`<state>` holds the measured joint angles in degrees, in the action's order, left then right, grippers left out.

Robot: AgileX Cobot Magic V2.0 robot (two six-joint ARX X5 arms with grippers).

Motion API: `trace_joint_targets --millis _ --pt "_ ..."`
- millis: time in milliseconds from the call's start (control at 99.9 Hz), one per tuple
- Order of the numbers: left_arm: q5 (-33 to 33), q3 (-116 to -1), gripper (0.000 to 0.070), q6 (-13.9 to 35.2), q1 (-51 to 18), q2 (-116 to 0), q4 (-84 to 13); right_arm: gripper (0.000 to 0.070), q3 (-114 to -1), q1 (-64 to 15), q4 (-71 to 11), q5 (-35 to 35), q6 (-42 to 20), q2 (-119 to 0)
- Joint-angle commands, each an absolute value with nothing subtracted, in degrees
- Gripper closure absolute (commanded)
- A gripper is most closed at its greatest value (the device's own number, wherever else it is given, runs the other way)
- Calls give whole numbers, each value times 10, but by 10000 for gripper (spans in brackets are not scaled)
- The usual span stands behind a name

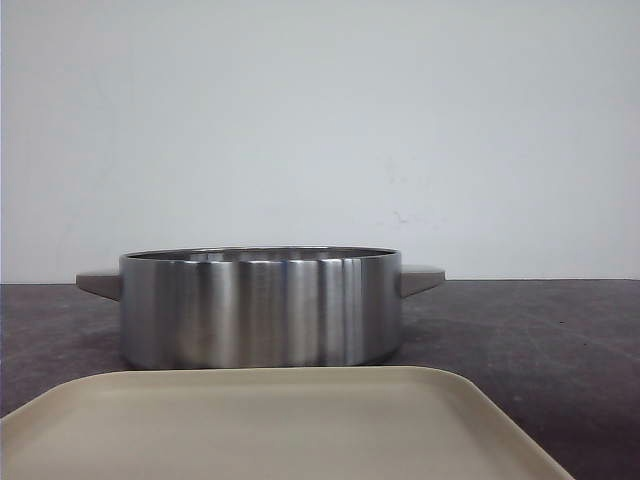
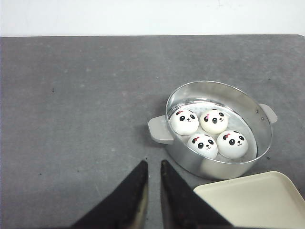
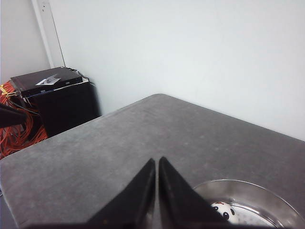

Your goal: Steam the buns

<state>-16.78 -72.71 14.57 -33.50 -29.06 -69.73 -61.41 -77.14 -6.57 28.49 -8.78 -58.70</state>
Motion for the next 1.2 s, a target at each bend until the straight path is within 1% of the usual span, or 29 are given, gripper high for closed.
trace_joint_targets --millis 0,270,410,500,590,660,730,821,871,921,1021,1091,1191 --pt "-171 -737 700 147 -339 -294 -694 688 -618 -780 -60 285 -81 -591" --pt "-171 -737 700 147 -339 -294 -694 688 -618 -780 -61 285 -81 -591" --pt "-171 -737 700 147 -339 -294 -694 687 -618 -765 -61 285 -83 -582" --pt "-171 -737 700 147 -339 -294 -694 688 -615 -737 -101 288 -100 -567" --pt "-171 -737 700 147 -339 -294 -694 688 -594 -683 -119 285 -91 -545" --pt "-171 -738 700 147 -339 -294 -694 688 -559 -630 -102 270 -61 -526" --pt "-171 -738 700 147 -339 -294 -694 688 -508 -573 -50 234 -31 -505" --pt "-171 -738 700 147 -339 -294 -694 688 -429 -501 43 158 5 -473" --pt "-171 -738 700 147 -339 -294 -694 688 -386 -464 88 115 12 -453" --pt "-171 -738 700 147 -339 -294 -694 688 -348 -430 115 83 12 -432" --pt "-171 -738 700 147 -339 -294 -694 688 -290 -365 116 51 24 -384" --pt "-171 -738 700 147 -339 -294 -694 688 -256 -315 114 48 37 -347" --pt "-171 -738 700 147 -339 -294 -694 688 -210 -240 110 45 37 -284"
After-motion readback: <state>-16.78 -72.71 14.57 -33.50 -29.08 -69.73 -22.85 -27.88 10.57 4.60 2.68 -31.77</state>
